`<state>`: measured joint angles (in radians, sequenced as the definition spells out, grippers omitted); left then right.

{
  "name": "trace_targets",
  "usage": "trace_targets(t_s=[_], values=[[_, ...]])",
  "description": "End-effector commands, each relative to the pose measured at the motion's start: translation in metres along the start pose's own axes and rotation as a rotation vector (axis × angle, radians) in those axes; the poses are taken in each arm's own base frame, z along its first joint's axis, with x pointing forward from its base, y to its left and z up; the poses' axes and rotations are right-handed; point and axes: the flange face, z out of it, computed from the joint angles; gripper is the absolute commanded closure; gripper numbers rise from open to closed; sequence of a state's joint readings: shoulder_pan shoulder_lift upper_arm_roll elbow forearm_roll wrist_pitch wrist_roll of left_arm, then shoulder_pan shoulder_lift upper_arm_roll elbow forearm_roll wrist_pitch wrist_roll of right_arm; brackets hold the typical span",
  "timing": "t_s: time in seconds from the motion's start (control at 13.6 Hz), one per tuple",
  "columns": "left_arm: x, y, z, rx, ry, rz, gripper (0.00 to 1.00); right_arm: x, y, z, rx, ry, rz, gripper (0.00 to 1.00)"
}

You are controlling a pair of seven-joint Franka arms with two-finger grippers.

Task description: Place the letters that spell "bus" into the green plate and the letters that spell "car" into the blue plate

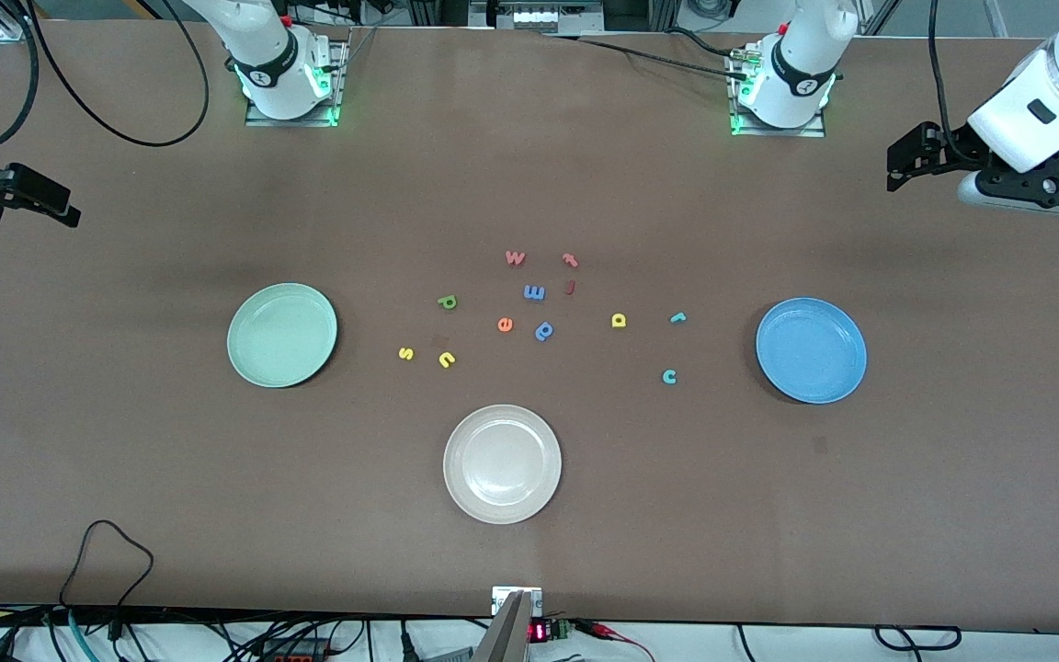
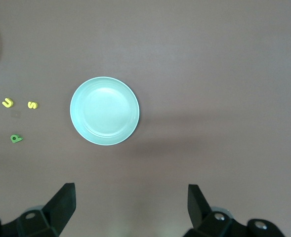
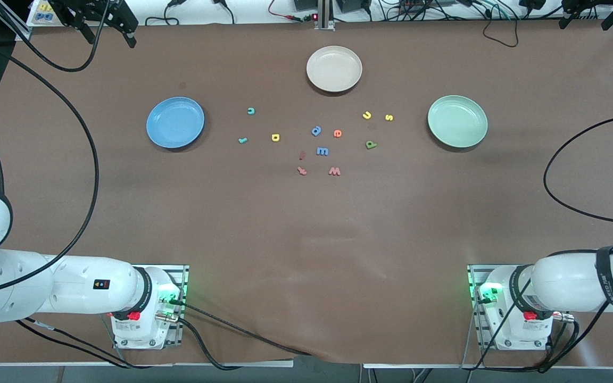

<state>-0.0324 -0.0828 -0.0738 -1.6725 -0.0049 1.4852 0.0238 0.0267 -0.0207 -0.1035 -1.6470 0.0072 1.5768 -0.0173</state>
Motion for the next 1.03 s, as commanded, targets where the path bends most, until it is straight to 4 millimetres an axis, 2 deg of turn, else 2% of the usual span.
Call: trace_targets(t_s=[0.0, 0.15, 0.37, 0.44, 0.59, 0.73, 0.96], values=[[0.002, 0.001, -0.005, 0.013, -0.014, 0.005, 0.0, -0.013, 0.0, -0.004, -0.008, -0.008, -0.005, 0.0], [0.001, 0.001, -0.006, 0.012, -0.012, 0.005, 0.0, -0.01, -0.001, 0.0, -0.009, -0.008, -0.001, 0.0], [0.002, 0.001, -0.005, 0.013, -0.014, 0.005, 0.0, 0.009, -0.009, 0.03, -0.004, -0.039, -0.01, 0.0], [0.001, 0.001, -0.006, 0.012, -0.012, 0.005, 0.0, 0.016, -0.024, 0.045, -0.01, -0.044, -0.034, 0.0], [0.001, 0.001, -0.006, 0.014, -0.012, 0.005, 0.0, 0.038, -0.055, 0.09, -0.024, -0.08, -0.082, 0.0], [0.002, 0.001, -0.005, 0.013, -0.014, 0.005, 0.0, 0.057, -0.107, 0.146, -0.037, -0.119, -0.155, 0.0], [0.001, 0.001, -0.006, 0.014, -0.012, 0.007, 0.0, 0.065, -0.17, 0.213, -0.061, -0.165, -0.158, 0.0]])
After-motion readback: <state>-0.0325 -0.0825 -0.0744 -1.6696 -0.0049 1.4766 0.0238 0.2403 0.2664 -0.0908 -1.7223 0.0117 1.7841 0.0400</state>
